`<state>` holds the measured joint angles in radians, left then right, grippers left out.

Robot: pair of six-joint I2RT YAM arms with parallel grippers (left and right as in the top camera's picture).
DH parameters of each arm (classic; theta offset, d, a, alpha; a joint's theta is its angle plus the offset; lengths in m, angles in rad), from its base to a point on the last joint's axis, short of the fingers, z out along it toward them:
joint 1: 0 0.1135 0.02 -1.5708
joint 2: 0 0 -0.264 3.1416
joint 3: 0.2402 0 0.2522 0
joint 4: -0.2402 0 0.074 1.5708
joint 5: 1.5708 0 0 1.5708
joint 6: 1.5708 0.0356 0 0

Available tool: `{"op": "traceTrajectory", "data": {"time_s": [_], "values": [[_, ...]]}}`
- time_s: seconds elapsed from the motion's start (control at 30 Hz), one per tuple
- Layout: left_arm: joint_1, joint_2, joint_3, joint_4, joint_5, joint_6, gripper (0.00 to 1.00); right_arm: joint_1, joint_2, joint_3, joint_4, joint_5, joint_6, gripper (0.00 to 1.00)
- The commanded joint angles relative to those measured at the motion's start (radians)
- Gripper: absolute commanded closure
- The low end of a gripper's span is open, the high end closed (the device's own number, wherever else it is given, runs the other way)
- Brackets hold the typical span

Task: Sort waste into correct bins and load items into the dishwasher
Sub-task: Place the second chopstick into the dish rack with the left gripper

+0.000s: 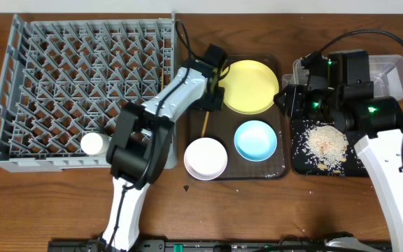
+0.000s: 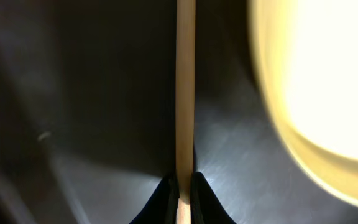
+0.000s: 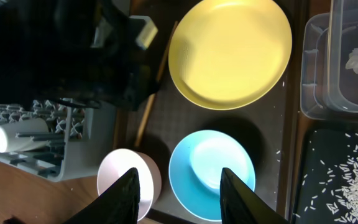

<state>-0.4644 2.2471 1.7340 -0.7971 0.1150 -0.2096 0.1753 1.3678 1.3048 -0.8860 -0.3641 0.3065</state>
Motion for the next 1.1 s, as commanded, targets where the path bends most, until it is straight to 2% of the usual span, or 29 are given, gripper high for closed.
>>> {"op": "traceTrajectory", "data": {"time_s": [0.0,0.07,0.2,0.37,0.47,0.6,0.77,0.87,0.9,1.07], "values": [[0.040,-0.156,0.041,-0.014,0.005,-0.002,0.92,0.009,0.005,0.010,-0.001,-0.006,-0.001,0.60],[0.051,-0.224,0.041,-0.022,0.000,-0.001,0.92,0.009,0.005,0.010,0.000,-0.006,0.000,0.60],[0.076,-0.349,0.040,-0.103,-0.152,-0.001,0.92,0.009,0.005,0.010,-0.001,-0.006,-0.001,0.60],[0.125,-0.359,0.022,-0.201,-0.266,0.025,0.91,0.009,0.005,0.010,-0.005,-0.006,-0.001,0.60],[0.164,-0.340,-0.024,-0.192,-0.254,0.026,0.91,0.009,0.005,0.010,-0.005,-0.006,-0.002,0.60],[0.209,-0.290,-0.044,-0.190,-0.160,0.031,0.89,0.009,0.005,0.010,-0.005,-0.006,-0.001,0.60],[0.217,-0.278,-0.043,-0.189,-0.101,0.037,0.88,0.009,0.005,0.010,-0.005,-0.006,-0.001,0.60],[0.216,-0.282,-0.042,-0.196,-0.095,0.037,0.83,0.009,0.005,0.010,-0.009,-0.006,-0.001,0.60],[0.215,-0.297,-0.029,-0.218,-0.095,0.037,0.72,0.009,0.005,0.010,-0.012,-0.006,-0.001,0.60],[0.191,-0.374,-0.010,-0.223,0.010,0.037,0.68,0.009,0.005,0.010,-0.016,-0.006,-0.001,0.59]]}}
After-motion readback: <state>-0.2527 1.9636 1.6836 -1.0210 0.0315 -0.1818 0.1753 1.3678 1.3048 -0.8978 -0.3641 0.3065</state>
